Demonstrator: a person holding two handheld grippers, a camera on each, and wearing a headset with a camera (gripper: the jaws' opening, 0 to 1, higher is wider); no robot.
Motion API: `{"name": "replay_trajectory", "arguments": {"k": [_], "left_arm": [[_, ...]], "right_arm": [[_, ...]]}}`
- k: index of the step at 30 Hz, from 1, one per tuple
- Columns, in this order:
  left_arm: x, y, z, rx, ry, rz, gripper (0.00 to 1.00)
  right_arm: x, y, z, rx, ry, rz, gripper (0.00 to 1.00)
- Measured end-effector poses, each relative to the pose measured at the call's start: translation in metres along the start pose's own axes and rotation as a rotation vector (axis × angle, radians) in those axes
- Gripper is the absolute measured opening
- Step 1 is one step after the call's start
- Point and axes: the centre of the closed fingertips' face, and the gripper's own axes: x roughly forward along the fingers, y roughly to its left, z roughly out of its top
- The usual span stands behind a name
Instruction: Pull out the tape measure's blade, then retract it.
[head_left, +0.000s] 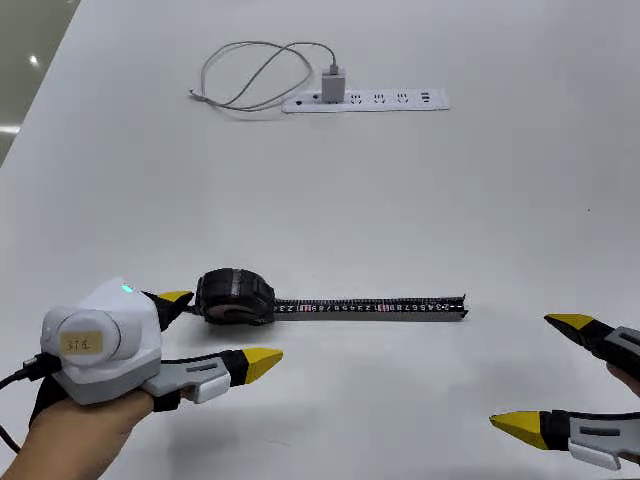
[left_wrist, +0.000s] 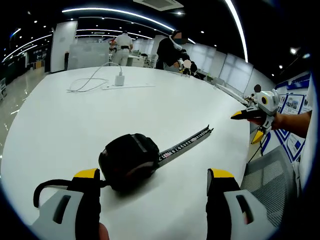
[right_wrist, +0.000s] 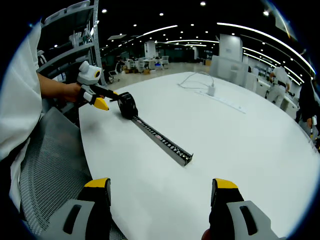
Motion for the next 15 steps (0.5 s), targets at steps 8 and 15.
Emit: {"name": "replay_trajectory", "arguments": {"k": [8,15], "left_arm": [[0.0029,0.0015,0.0012,-0.023,-0.012,0.01,0.85],[0.0073,0.0018,0.0025,-0.038,-0.023,0.043,0.86]], "right_arm": [[0.0017,-0.0001,0.0009,0.0,0.001,0.006,0.8],[0.0044,-0.0036,0.0028,-0.009,0.003,0.009,0.78]]}}
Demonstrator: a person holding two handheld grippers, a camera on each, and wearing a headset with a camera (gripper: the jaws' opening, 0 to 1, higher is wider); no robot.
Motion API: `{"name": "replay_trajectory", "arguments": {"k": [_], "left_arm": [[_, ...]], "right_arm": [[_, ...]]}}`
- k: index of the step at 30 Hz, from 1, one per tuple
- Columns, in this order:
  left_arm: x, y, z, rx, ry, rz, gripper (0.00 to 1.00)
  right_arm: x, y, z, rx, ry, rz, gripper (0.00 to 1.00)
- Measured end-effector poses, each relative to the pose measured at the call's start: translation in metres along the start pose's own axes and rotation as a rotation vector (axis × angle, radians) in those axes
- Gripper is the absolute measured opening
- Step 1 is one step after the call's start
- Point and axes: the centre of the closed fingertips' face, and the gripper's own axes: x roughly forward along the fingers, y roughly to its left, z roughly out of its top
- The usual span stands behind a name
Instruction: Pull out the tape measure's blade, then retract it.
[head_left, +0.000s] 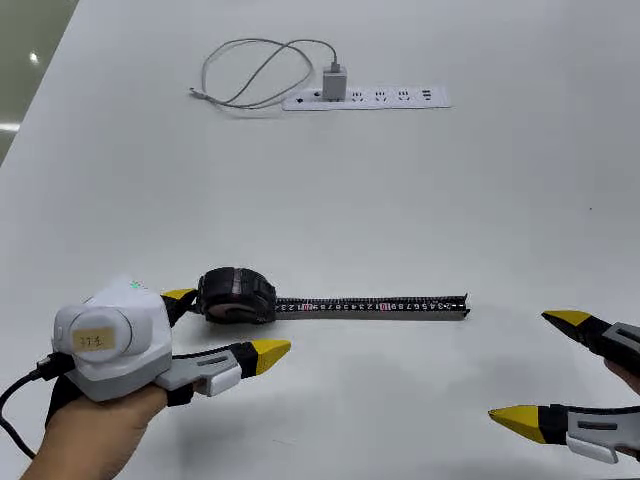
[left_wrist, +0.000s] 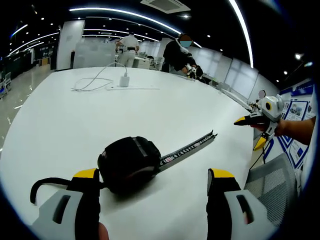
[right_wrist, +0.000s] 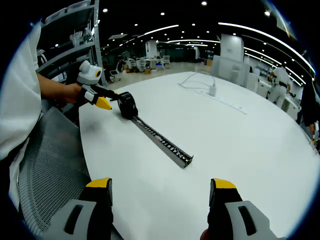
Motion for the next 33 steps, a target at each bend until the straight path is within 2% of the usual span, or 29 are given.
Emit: {"name": "replay_trajectory", "arguments": {"k": [5,7,15,22,28,33], "left_arm": [[0.003,0.004,0.0,-0.003,-0.001,0.045,0.83],[0.004,0.006,0.002,-0.039,-0.011,0.063,0.83],[0.006,0.008,0.004,-0.049,-0.02,0.104,0.81],[0.01,0.013,0.006,-0.098,-0.037,0.142,0.79],[0.012,0.014,0.007,-0.108,-0.038,0.157,0.78],[0.013,0.017,0.007,-0.113,-0.039,0.194,0.75]], "right_arm": [[0.005,-0.003,0.001,-0.024,0.01,0.016,0.73],[0.007,-0.004,0.003,-0.037,0.016,0.018,0.72],[0.013,-0.012,0.003,-0.074,0.037,0.035,0.66],[0.018,-0.021,0.005,-0.106,0.053,0.052,0.61],[0.025,-0.026,0.003,-0.144,0.086,0.077,0.55],[0.03,-0.031,0.003,-0.178,0.107,0.093,0.53]]}}
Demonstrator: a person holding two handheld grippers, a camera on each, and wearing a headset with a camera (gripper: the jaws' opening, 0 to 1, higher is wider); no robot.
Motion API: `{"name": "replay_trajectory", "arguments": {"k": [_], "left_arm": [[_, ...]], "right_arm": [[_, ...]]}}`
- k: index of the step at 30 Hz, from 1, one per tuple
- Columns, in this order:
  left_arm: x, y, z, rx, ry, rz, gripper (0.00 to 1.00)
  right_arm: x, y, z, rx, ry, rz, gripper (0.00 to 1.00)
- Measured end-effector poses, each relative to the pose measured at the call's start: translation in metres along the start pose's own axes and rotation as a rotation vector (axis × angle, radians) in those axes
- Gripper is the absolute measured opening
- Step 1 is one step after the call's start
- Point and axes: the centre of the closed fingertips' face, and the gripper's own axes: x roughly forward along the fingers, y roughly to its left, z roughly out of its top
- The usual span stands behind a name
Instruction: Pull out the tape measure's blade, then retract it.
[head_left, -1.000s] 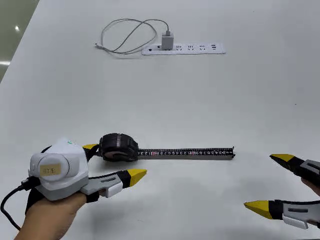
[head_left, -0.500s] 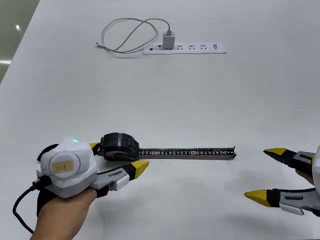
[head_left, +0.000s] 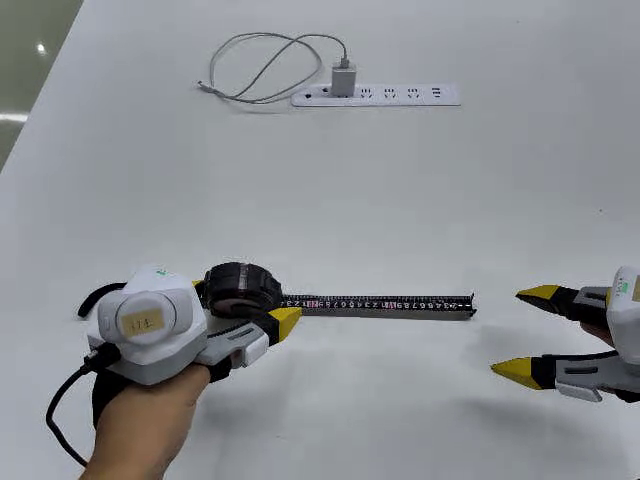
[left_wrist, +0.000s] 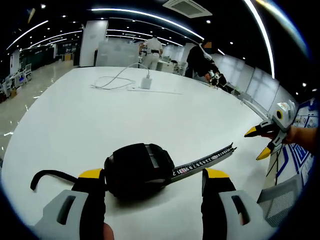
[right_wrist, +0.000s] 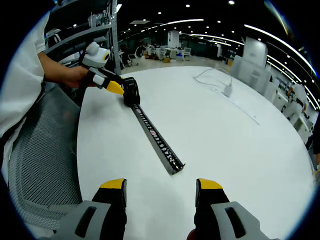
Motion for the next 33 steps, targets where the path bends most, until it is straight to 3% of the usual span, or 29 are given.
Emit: {"name": "replay_trajectory", "arguments": {"k": [11,33], "left_arm": [[0.003,0.004,0.002,-0.025,-0.014,0.071,0.71],[0.013,0.013,0.0,-0.043,-0.008,0.132,0.66]], "right_arm": [[0.01,-0.011,-0.002,-0.058,0.051,0.024,0.46],[0.03,-0.022,0.007,-0.136,0.097,0.079,0.38]]}}
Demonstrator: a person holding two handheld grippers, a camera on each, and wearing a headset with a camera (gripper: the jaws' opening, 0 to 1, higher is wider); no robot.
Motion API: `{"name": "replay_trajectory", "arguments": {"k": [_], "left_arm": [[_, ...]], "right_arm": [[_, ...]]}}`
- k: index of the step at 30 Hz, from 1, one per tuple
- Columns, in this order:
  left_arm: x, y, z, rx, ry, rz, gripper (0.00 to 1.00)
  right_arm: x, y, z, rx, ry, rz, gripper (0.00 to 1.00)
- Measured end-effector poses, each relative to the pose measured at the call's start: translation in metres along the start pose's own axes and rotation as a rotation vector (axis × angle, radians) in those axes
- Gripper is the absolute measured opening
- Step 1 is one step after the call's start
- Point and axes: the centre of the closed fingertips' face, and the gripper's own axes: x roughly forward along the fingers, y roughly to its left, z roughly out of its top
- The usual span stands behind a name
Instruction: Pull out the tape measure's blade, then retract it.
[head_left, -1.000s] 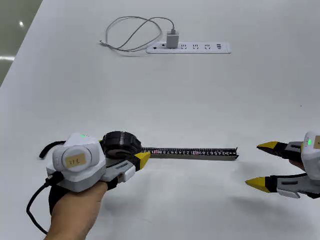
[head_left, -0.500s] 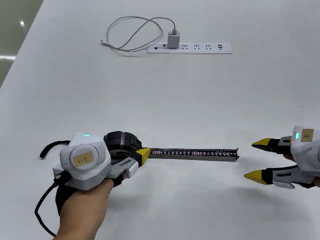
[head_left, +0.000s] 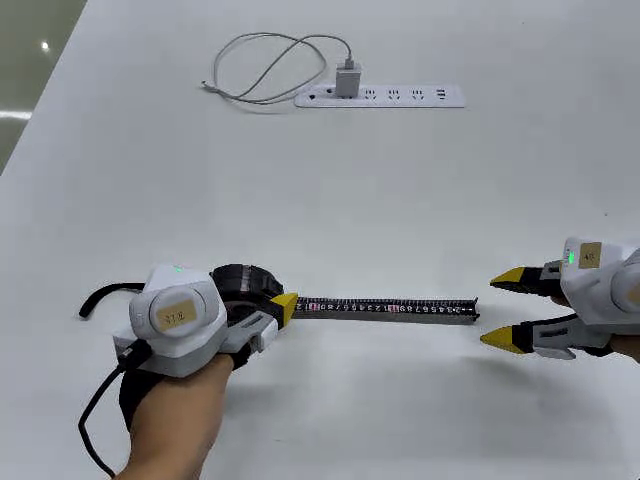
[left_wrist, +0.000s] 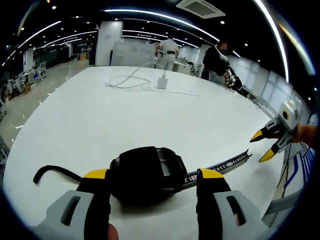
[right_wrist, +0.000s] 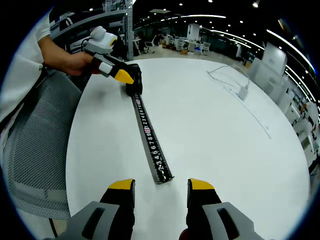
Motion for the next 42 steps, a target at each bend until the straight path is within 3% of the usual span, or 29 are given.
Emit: {"name": "replay_trajectory", "arguments": {"k": [5,20,27,42], "left_arm": [[0.002,0.002,-0.001,0.018,0.007,0.015,0.64],[0.008,0.007,-0.004,0.001,0.019,0.055,0.62],[0.008,0.008,-0.004,-0.031,0.018,0.05,0.62],[0.009,0.007,-0.006,-0.028,0.028,0.034,0.61]], "right_arm": [[0.004,0.0,0.001,-0.026,0.011,0.013,0.36],[0.014,-0.003,0.005,-0.053,0.031,0.041,0.31],[0.018,-0.002,0.006,-0.058,0.036,0.055,0.28],[0.029,0.001,-0.002,-0.091,0.076,0.111,0.21]]}}
